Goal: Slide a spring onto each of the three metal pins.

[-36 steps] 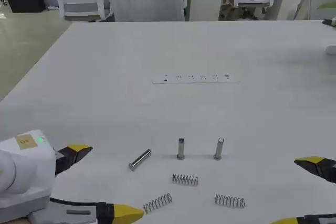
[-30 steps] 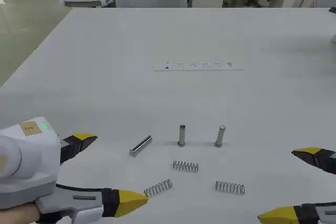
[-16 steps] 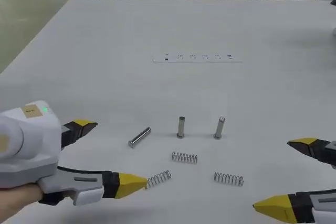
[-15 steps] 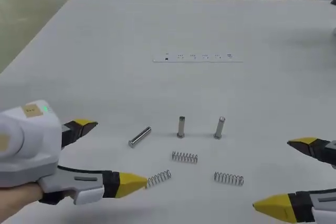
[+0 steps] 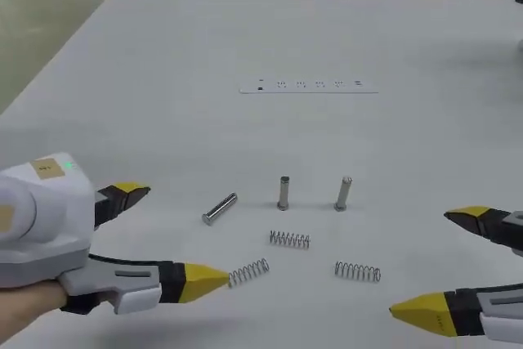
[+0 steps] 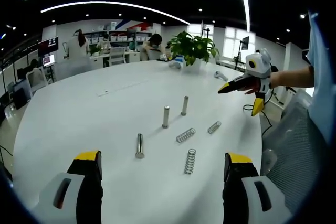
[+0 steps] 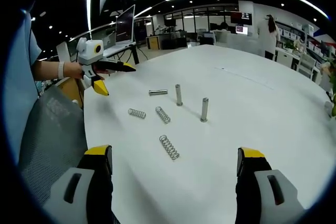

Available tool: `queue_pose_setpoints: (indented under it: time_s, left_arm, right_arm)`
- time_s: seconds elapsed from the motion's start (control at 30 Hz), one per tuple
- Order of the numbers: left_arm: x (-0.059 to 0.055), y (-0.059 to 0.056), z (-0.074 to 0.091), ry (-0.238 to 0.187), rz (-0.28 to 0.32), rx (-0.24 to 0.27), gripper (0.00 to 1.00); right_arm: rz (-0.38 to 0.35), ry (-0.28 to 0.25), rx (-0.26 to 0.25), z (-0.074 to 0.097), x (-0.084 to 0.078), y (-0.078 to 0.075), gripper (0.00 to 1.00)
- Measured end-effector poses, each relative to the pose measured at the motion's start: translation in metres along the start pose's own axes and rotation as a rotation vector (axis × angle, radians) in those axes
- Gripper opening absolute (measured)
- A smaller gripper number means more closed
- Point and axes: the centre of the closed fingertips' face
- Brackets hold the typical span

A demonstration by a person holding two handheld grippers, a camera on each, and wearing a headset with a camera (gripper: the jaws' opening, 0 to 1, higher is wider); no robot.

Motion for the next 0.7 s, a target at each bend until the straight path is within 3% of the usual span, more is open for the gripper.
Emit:
queue_pose_setpoints:
  time_s: [0.7]
  left_arm:
    - [-0.0027,-0.0001,-0.0008,0.018,-0.013,-0.013,0.94]
  right_arm:
    - [0.010,0.004,-0.003,0.0043,0.0010,-0.0017,0.97]
Point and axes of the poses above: the centre of the closed fingertips' face, and the gripper's own axes: z roughly backward along the fingers, y roughly to its left, x roughly out of its top, and after that the axes turned 5 degrees about x, right-handed
